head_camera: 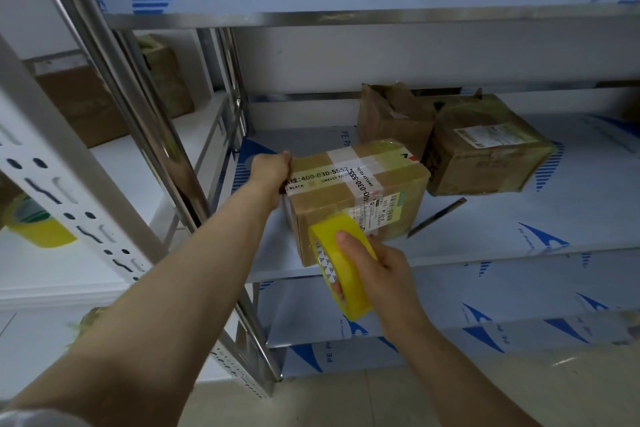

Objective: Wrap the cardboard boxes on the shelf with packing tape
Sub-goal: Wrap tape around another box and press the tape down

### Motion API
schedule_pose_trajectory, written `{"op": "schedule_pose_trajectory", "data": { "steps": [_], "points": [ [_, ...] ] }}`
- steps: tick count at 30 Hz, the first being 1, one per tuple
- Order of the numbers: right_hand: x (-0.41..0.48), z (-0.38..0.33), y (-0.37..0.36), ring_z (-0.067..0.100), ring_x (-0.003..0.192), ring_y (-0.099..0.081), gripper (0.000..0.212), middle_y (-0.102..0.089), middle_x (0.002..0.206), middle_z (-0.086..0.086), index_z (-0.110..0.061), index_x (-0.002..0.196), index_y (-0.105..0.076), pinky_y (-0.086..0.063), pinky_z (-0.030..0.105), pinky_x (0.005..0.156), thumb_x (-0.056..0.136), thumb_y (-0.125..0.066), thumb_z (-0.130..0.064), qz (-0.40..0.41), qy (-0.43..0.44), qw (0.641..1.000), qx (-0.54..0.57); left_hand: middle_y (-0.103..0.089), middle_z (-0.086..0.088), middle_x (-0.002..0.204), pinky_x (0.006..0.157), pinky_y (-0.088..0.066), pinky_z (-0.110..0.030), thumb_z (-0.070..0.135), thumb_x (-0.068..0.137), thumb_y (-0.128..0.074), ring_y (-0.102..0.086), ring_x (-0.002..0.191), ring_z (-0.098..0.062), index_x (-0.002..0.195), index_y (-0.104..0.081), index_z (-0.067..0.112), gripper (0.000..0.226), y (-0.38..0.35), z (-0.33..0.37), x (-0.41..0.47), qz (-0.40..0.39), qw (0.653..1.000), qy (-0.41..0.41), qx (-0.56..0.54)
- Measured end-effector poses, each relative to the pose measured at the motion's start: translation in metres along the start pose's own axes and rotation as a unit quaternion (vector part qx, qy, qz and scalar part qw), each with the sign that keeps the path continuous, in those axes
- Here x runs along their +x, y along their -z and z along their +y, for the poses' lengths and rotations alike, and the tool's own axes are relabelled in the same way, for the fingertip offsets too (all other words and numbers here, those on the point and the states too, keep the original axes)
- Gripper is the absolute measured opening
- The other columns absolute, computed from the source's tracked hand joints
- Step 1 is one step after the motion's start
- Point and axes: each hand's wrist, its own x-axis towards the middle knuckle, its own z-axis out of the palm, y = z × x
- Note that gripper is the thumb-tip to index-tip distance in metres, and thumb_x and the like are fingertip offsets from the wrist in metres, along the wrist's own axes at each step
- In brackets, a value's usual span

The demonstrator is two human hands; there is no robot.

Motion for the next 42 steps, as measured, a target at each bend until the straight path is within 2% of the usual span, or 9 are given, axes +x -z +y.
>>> {"op": "schedule_pose_trajectory", "data": {
  "steps": [3, 7, 10, 16, 22, 26, 34, 39, 42],
  "points": [
    [0.006, 0.003, -0.003, 0.022, 0.054, -0.06, 0.03, -0.063, 0.063, 0.007, -0.02, 0.056, -0.068, -0.05, 0.035, 0.06, 0.085, -0.069, -0.029, 0.0, 0.005, 1.0, -0.006, -0.052, -0.009, 0.09, 0.055, -0.037, -0.022, 0.011, 0.099, -0.041, -0.048, 0.067, -0.018, 0.084, -0.054, 0.005, 0.021, 0.0, 0.032, -0.001, -0.009, 0.975, -0.061, 0.215],
    [0.008, 0.004, -0.003, 0.019, 0.054, -0.059, 0.031, -0.062, 0.064, 0.007, -0.023, 0.055, -0.068, -0.05, 0.029, 0.054, 0.086, -0.068, -0.026, 0.0, 0.006, 1.0, -0.007, -0.054, -0.013, 0.134, 0.092, -0.04, -0.038, 0.067, 0.093, -0.02, -0.052, 0.117, -0.03, 0.134, -0.049, 0.013, 0.074, -0.033, 0.034, -0.012, -0.072, 0.847, -0.15, 0.504],
    [0.012, 0.006, -0.001, 0.019, 0.053, -0.06, 0.031, -0.061, 0.063, 0.008, -0.022, 0.055, -0.066, -0.05, 0.034, 0.058, 0.086, -0.068, -0.026, 0.007, 0.011, 1.0, -0.022, -0.064, -0.01, 0.112, 0.082, -0.043, -0.037, 0.068, 0.093, -0.013, -0.059, 0.102, -0.028, 0.106, -0.062, 0.014, 0.074, -0.041, 0.025, -0.005, -0.062, 0.781, -0.186, 0.592],
    [0.015, 0.013, 0.0, 0.019, 0.048, -0.06, 0.038, -0.06, 0.059, 0.011, -0.007, 0.065, -0.064, -0.051, 0.032, 0.056, 0.073, -0.068, -0.044, -0.006, 0.024, 0.998, -0.051, -0.063, -0.014, 0.111, 0.091, -0.045, -0.033, 0.06, 0.096, -0.029, -0.061, 0.102, -0.027, 0.117, -0.059, 0.006, 0.065, -0.018, 0.033, 0.018, -0.132, 0.906, -0.021, 0.402],
    [0.02, 0.013, 0.002, 0.02, 0.05, -0.059, 0.033, -0.06, 0.061, 0.01, -0.006, 0.066, -0.065, -0.05, 0.032, 0.058, 0.085, -0.07, -0.033, 0.0, 0.014, 0.999, -0.032, -0.06, -0.014, 0.098, 0.075, -0.041, -0.036, 0.044, 0.102, -0.02, -0.058, 0.095, -0.03, 0.115, -0.06, 0.014, 0.052, -0.031, 0.036, -0.01, 0.009, 0.731, -0.286, 0.619],
    [0.023, 0.013, 0.001, 0.02, 0.049, -0.058, 0.038, -0.058, 0.056, 0.009, -0.006, 0.062, -0.064, -0.052, 0.037, 0.06, 0.077, -0.071, -0.04, 0.004, 0.008, 0.999, -0.033, -0.034, -0.018, 0.148, 0.112, -0.013, -0.052, 0.085, 0.077, -0.004, -0.029, 0.139, -0.033, 0.151, -0.019, 0.014, 0.103, -0.045, 0.015, -0.031, -0.072, 0.753, -0.188, 0.627],
    [0.019, 0.008, 0.004, 0.019, 0.046, -0.056, 0.031, -0.058, 0.057, 0.008, -0.011, 0.061, -0.063, -0.049, 0.03, 0.053, 0.085, -0.068, -0.029, 0.006, -0.01, 1.0, -0.014, 0.005, -0.01, 0.16, 0.116, 0.003, -0.051, 0.096, 0.05, -0.041, 0.007, 0.146, -0.03, 0.152, 0.006, 0.029, 0.131, -0.014, 0.028, -0.03, -0.219, 0.741, -0.167, 0.612],
    [0.016, -0.009, 0.002, 0.019, 0.045, -0.057, 0.022, -0.063, 0.06, 0.007, -0.009, 0.073, -0.066, -0.05, 0.03, 0.051, 0.085, -0.068, -0.027, -0.008, -0.044, 0.999, -0.016, -0.028, -0.009, 0.149, 0.111, -0.023, -0.052, 0.075, 0.065, -0.062, -0.024, 0.137, -0.034, 0.151, -0.011, 0.032, 0.109, -0.011, 0.019, -0.035, -0.142, 0.751, -0.214, 0.608],
    [0.011, -0.039, 0.011, 0.016, 0.065, -0.069, 0.012, -0.072, 0.078, 0.0, -0.021, 0.093, -0.065, -0.058, 0.031, 0.063, 0.084, -0.068, -0.028, -0.048, -0.033, 0.998, -0.015, -0.053, 0.0, 0.127, 0.098, -0.041, -0.036, 0.068, 0.063, -0.066, -0.05, 0.116, -0.024, 0.141, -0.039, 0.024, 0.094, -0.005, 0.039, -0.035, -0.197, 0.805, -0.167, 0.534]
  ]
}}
